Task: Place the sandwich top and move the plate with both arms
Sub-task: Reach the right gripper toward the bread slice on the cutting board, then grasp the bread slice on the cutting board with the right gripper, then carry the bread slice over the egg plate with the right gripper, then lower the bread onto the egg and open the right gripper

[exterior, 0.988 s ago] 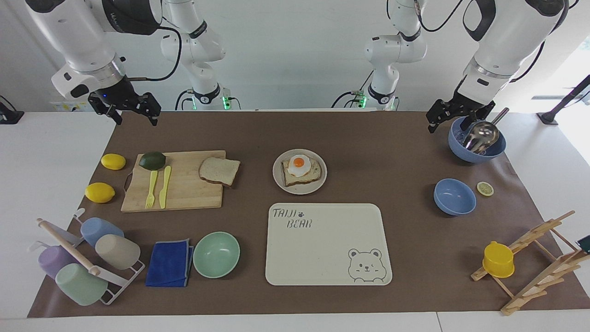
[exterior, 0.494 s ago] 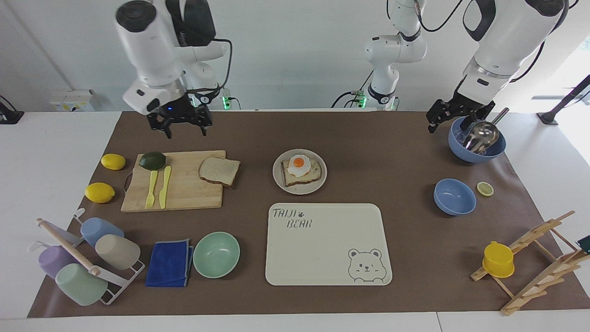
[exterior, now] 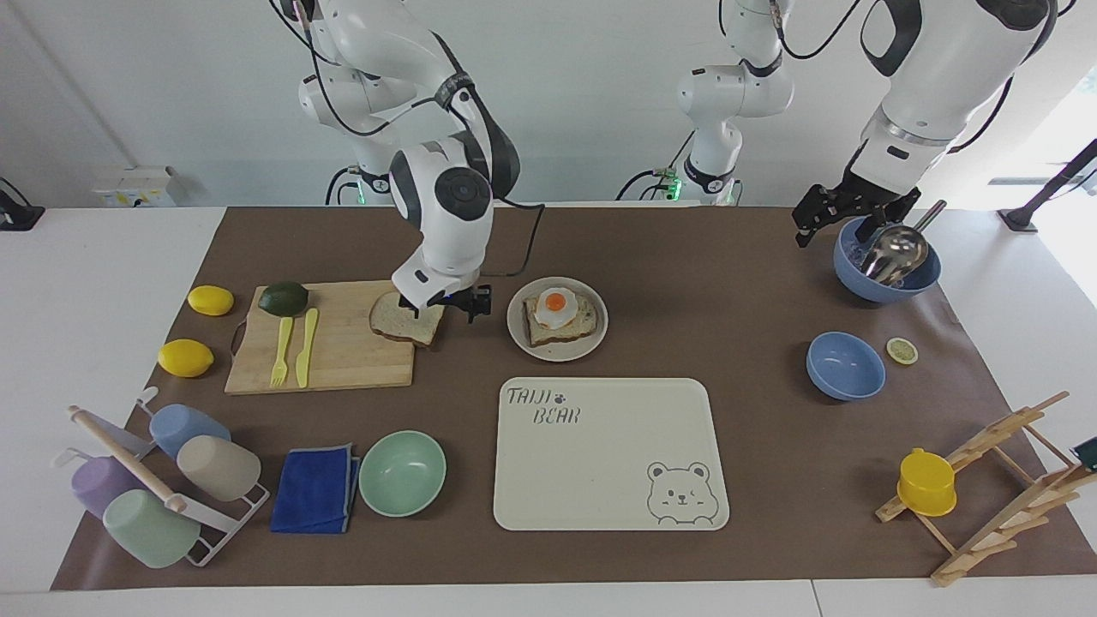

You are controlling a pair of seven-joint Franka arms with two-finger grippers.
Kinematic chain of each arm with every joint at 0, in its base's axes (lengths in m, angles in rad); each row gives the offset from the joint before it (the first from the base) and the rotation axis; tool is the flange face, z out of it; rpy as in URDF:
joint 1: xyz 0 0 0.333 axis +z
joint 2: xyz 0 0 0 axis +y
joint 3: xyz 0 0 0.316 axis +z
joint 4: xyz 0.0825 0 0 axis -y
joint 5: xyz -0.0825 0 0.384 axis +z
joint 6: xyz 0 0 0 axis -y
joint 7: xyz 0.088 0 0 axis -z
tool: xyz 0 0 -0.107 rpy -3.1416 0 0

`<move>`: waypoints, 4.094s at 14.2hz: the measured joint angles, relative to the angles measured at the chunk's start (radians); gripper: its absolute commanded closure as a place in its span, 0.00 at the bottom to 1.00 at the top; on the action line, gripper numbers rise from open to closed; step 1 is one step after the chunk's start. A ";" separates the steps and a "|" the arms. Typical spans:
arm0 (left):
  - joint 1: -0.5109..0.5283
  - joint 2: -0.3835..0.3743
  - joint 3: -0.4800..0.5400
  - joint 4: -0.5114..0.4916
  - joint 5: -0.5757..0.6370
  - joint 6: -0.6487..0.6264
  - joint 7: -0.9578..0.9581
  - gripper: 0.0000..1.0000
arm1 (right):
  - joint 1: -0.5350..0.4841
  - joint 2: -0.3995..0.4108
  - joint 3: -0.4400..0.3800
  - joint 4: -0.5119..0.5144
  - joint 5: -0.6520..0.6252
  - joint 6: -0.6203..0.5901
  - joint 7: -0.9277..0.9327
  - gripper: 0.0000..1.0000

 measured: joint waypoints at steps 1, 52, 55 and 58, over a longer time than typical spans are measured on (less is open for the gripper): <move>0.000 0.000 0.000 0.000 0.000 0.000 0.000 0.00 | 0.007 0.023 0.000 -0.001 -0.025 0.000 0.025 0.00; 0.003 -0.013 -0.006 -0.133 -0.120 0.109 0.000 0.00 | 0.302 0.009 0.031 0.089 0.017 0.131 0.117 0.00; 0.002 -0.021 -0.014 -0.181 -0.138 0.160 0.000 0.00 | 0.195 -0.085 0.027 0.096 0.108 0.122 0.117 0.00; -0.021 -0.040 -0.022 -0.263 -0.174 0.222 0.000 0.00 | 0.093 -0.164 0.023 0.106 0.125 0.054 0.101 0.00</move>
